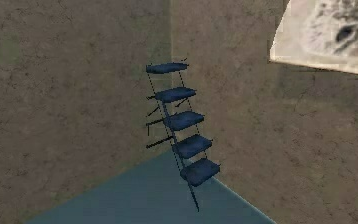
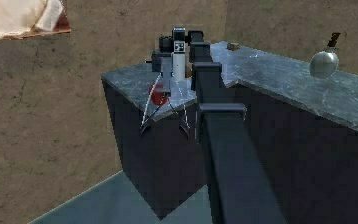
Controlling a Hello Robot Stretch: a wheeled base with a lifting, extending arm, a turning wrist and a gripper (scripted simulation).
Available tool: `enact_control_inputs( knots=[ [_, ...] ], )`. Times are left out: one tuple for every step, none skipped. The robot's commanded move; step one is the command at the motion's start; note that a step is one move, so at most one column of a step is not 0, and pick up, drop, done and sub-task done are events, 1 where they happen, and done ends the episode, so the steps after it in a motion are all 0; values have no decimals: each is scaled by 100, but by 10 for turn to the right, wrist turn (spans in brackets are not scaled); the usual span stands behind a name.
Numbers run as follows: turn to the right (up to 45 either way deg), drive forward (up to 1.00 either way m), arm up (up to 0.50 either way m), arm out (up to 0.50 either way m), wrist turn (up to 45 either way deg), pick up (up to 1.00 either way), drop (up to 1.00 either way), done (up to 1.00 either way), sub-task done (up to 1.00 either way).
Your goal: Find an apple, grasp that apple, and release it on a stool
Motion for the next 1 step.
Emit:
enact_control_inputs(
  knots=[
    [0, 0, 0, 0, 450, 0, 0, 0, 0]
  ],
)
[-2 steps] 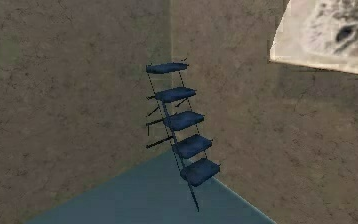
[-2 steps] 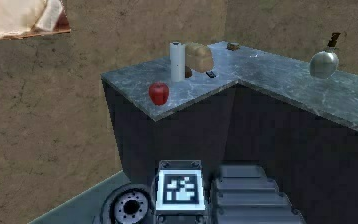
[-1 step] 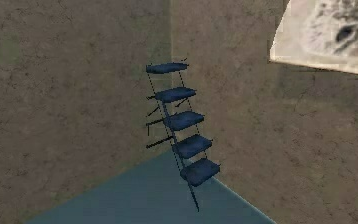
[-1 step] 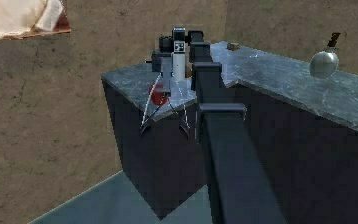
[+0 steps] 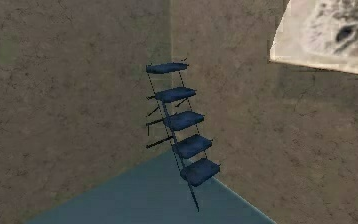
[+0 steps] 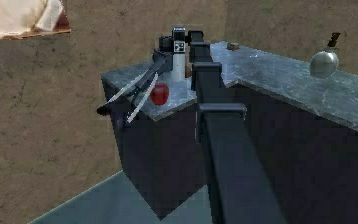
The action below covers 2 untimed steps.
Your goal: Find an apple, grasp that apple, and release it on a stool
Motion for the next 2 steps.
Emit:
enact_control_inputs(
  knots=[
    [0, 0, 0, 0, 450, 0, 0, 0, 0],
    [0, 0, 0, 0, 450, 0, 0, 0, 0]
  ],
)
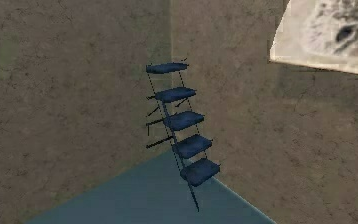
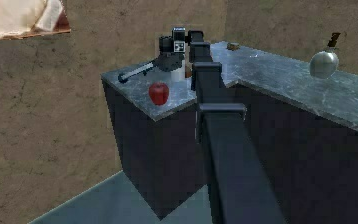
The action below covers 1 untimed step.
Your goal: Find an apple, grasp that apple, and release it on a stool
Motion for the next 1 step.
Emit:
enact_control_inputs(
  knots=[
    [0, 0, 0, 0, 270, 0, 0, 0, 0]
  ],
)
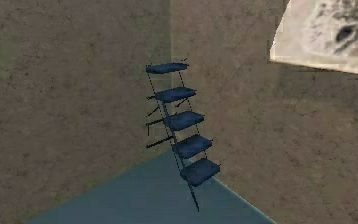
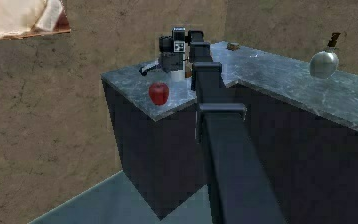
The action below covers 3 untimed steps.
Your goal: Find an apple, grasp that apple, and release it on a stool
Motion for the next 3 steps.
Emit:
enact_control_inputs(
  knots=[
    [0, 0, -10, 0, 0, 0, 0, 0, 0],
    [0, 0, 0, 0, 0, 100, 0, 0, 0],
    [0, 0, 10, 0, 0, 0, 0, 0, 0]
  ],
)
